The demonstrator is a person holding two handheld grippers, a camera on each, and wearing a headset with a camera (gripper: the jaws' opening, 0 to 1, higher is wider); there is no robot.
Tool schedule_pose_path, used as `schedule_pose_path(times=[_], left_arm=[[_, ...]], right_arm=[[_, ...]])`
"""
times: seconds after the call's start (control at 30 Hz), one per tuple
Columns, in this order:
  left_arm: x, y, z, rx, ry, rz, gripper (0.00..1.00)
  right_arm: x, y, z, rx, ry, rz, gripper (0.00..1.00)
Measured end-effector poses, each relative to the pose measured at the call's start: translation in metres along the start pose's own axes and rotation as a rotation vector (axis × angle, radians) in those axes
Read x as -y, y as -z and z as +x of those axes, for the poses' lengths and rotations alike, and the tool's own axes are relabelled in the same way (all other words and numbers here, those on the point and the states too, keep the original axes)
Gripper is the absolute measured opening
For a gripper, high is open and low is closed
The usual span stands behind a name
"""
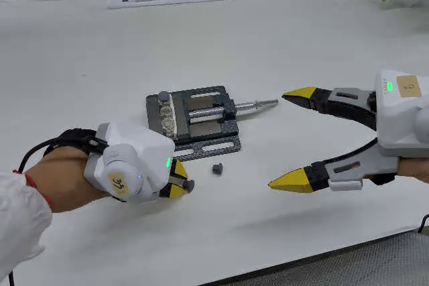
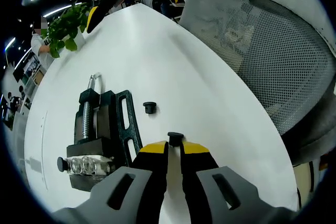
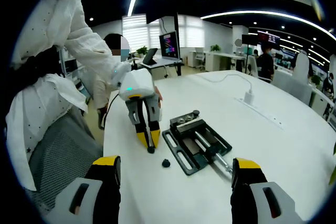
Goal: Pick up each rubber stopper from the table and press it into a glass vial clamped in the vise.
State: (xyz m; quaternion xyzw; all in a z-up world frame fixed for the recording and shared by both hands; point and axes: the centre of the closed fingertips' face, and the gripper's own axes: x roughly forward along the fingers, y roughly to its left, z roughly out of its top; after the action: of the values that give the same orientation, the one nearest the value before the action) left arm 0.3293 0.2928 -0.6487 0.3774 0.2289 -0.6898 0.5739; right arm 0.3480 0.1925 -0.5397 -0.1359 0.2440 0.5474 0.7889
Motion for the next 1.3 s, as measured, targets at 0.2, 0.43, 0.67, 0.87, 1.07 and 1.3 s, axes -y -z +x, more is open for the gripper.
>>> schedule_pose_path(times=[0.2,0.43,0.67,0.87,1.07,1.3], left_arm=[[0.0,-0.001,0.001,-0.001,0.005,0.008,0.05],[0.0,0.0,0.001,-0.001,0.005,0.005,0.04],[0.001,0.0,0.001,0.003,-0.011,-0.005,0.04],[0.002,-0.006,-0.008,0.048,-0.053,-0.081,0.04],[-0.009,-0.022,-0.036,0.166,-0.175,-0.239,0.04],[-0.018,-0.037,-0.07,0.287,-0.29,-0.394,0.04]], right_arm=[[0.0,0.0,0.001,-0.002,-0.003,0.002,0.86],[0.001,0.0,0.001,-0.003,0.0,0.002,0.85],[0.0,-0.003,0.002,0.0,0.0,0.002,0.85],[-0.002,-0.01,0.003,0.003,-0.005,-0.002,0.85],[-0.004,-0.027,0.007,0.009,-0.022,-0.033,0.84],[-0.008,-0.051,0.013,0.025,-0.05,-0.076,0.84]])
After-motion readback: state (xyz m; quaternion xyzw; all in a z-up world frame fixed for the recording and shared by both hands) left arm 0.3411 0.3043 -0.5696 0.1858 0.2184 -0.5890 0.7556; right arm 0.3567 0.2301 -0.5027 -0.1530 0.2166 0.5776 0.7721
